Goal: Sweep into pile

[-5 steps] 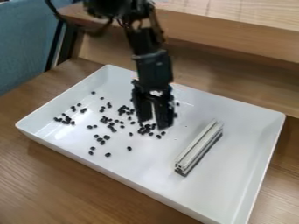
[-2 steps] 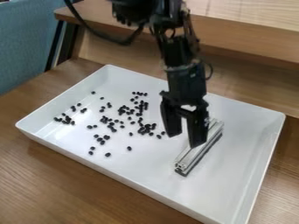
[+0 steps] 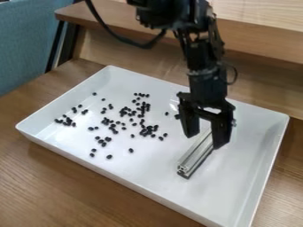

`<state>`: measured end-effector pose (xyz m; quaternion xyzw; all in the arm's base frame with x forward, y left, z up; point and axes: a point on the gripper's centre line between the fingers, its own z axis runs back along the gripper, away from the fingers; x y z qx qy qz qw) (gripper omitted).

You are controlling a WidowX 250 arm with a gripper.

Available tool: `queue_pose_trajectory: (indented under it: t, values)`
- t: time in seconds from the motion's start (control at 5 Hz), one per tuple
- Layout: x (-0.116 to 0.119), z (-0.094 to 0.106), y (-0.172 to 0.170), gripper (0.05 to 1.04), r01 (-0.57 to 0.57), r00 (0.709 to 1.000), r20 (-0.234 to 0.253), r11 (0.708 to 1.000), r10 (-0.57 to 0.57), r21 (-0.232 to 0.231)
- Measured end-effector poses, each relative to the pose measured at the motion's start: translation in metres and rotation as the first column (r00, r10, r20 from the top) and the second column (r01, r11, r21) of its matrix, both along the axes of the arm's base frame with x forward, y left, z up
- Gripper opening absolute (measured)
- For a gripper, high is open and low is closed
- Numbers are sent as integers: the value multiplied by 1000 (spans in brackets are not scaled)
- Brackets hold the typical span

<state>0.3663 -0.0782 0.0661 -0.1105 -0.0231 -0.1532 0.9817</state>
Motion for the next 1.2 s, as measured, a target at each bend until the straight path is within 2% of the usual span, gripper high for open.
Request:
queue_pose_trajectory:
  t: [0.2, 0.4, 0.6, 0.8, 1.0, 1.2]
  values:
    - [8, -10, 5, 1001, -106, 994, -23, 992, 108, 74]
    - [13, -18, 13, 1000, -143, 988, -42, 980, 150, 135]
    - [15, -21, 16, 971, -151, 988, -19, 977, 156, 152]
    - [7, -37, 12, 700, -127, 992, 7, 982, 127, 141]
    - [3, -37, 6, 415, -86, 996, 25, 994, 85, 70]
    - [3, -38, 8, 405, -67, 997, 28, 995, 65, 70]
